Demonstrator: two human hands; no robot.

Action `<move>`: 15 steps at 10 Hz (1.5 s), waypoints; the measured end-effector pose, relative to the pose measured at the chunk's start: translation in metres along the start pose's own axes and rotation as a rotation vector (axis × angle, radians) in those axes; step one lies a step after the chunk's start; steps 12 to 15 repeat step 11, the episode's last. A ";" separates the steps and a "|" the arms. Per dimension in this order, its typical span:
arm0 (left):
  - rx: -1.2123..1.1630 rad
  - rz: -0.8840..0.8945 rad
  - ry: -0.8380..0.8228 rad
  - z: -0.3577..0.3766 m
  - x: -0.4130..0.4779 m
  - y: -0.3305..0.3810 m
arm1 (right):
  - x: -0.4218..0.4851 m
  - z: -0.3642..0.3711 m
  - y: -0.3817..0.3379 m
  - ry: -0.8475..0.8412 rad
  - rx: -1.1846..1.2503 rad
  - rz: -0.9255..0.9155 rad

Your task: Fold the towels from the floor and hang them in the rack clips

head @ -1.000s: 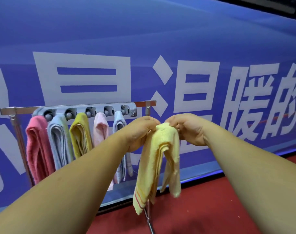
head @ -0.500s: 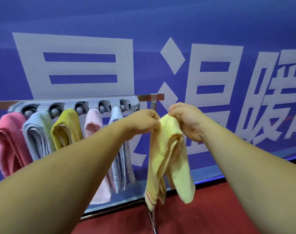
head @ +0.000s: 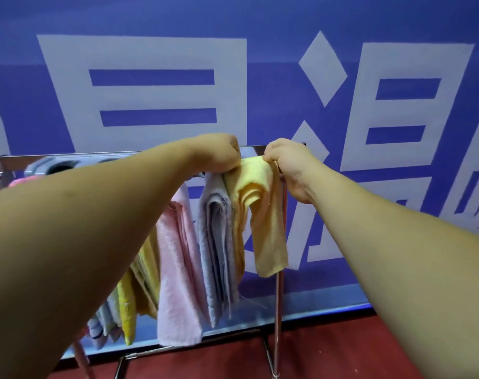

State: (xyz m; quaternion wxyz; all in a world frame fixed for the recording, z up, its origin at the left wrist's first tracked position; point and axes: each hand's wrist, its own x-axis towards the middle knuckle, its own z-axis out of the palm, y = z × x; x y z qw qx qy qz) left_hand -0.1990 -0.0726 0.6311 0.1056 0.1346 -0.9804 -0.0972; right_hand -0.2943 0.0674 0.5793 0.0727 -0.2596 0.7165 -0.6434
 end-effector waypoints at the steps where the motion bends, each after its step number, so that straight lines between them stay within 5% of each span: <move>1: 0.131 0.006 0.011 0.007 0.007 -0.004 | 0.004 0.008 0.016 0.021 -0.040 0.043; 3: 0.170 0.064 0.192 0.033 0.018 -0.019 | 0.002 0.015 0.037 0.030 -0.060 0.080; 5: 0.111 0.319 0.389 0.046 0.003 -0.028 | -0.016 0.012 0.027 0.174 -0.142 -0.069; 11: 0.271 0.111 0.118 0.031 -0.114 -0.010 | -0.129 0.000 -0.005 -0.118 -0.818 0.101; 15: 0.271 0.111 0.118 0.031 -0.114 -0.010 | -0.129 0.000 -0.005 -0.118 -0.818 0.101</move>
